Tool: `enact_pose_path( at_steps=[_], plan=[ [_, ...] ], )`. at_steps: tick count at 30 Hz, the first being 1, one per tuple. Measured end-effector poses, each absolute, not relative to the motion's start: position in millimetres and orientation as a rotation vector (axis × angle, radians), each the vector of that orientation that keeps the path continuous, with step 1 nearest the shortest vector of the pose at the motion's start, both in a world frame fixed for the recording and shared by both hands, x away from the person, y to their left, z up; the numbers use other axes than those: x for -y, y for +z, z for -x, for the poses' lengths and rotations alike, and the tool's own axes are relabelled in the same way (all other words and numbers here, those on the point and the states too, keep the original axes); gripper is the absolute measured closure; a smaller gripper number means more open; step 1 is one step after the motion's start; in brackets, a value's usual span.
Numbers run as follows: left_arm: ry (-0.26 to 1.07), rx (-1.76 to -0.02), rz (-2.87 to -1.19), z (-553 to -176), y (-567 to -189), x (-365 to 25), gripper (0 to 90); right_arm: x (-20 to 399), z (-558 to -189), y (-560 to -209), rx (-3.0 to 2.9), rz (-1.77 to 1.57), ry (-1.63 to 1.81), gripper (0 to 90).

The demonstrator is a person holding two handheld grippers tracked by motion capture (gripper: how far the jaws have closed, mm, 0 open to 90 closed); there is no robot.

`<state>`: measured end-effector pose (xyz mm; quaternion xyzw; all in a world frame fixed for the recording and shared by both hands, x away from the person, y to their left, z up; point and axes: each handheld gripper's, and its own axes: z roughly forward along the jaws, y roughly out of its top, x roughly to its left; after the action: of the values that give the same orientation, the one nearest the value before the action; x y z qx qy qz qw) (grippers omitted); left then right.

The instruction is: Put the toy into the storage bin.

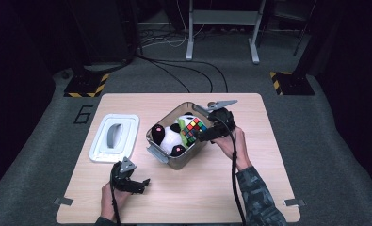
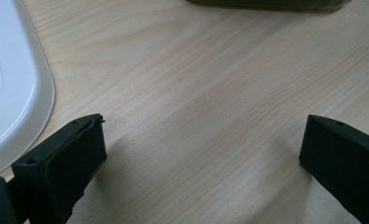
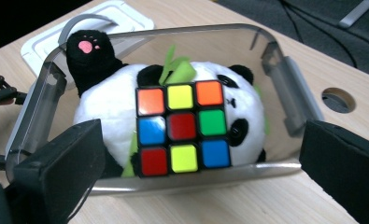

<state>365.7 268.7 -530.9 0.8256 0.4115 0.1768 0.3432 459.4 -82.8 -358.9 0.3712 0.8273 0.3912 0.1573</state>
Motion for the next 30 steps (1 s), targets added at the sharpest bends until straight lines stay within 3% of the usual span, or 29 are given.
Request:
enact_pose_path(
  at_steps=[17,30],
  plan=[
    [0.463,-1.067,-2.148,-366,-531,-269,0.1,139,-436,-384,-2.24,-1.182,1.123,0.0],
    [0.465,-1.064,-2.15,-366,-531,-269,0.1,176,-418,-432,-2.173,-1.314,1.066,0.0]
  ],
)
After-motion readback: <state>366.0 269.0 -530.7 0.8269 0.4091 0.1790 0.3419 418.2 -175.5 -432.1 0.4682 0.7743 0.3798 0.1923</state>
